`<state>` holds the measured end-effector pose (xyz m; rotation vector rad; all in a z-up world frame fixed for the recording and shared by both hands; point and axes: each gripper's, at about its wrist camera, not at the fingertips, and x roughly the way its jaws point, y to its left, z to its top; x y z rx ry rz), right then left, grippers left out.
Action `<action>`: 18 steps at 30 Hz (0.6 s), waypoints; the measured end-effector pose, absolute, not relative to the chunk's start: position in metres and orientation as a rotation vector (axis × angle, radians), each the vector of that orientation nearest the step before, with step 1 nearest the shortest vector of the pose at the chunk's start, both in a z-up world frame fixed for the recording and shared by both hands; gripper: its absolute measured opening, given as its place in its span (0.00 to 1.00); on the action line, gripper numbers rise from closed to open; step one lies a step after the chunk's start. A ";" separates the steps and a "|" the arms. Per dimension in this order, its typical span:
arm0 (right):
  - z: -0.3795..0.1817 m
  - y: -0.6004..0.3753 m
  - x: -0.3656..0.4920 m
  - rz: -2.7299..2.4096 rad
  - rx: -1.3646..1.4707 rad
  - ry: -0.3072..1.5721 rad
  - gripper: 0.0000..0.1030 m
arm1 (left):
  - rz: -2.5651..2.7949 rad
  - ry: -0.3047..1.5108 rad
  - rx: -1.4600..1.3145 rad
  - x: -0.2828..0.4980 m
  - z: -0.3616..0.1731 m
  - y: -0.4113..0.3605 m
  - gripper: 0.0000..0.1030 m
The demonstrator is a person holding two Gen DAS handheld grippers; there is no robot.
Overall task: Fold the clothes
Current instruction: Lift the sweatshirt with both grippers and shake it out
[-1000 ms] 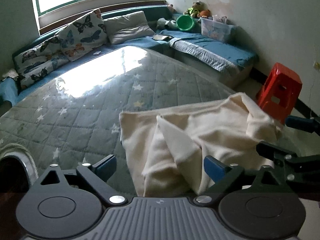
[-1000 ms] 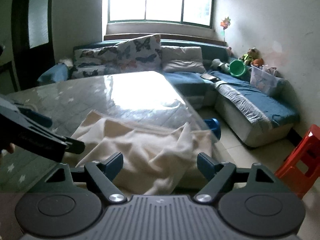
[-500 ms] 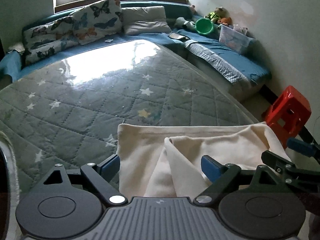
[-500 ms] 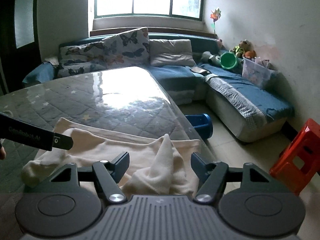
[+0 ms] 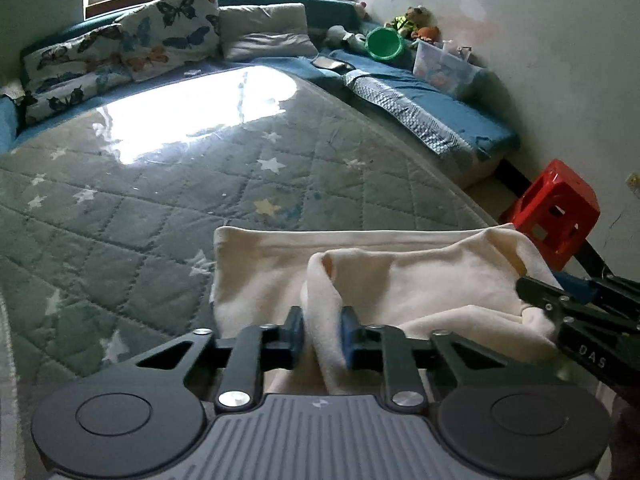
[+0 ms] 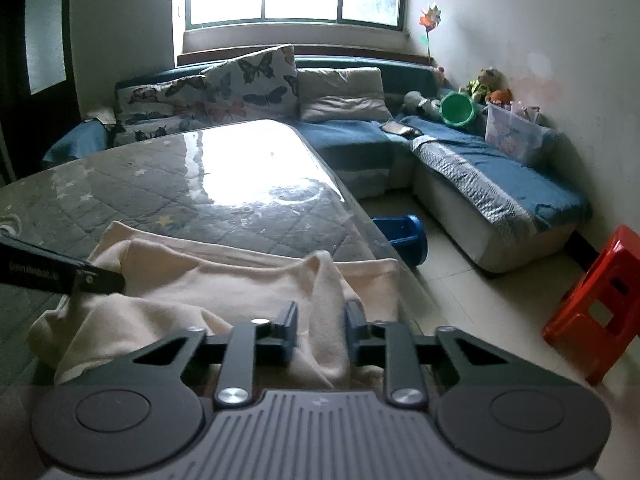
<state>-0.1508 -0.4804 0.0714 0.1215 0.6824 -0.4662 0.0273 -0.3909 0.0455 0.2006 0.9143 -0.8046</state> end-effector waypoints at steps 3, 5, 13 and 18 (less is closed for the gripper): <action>0.077 -0.474 -0.171 -0.475 0.119 0.661 0.09 | -0.812 0.900 0.189 0.021 0.052 -0.373 0.15; 0.080 -0.470 -0.186 -0.478 0.129 0.647 0.09 | -0.812 0.893 0.183 0.016 0.056 -0.358 0.14; 0.097 -0.443 -0.253 -0.478 0.148 0.606 0.05 | -0.767 0.860 0.163 0.003 0.067 -0.284 0.13; 0.102 -0.428 -0.264 -0.414 0.176 0.617 0.10 | -0.746 0.862 0.155 -0.005 0.063 -0.243 0.14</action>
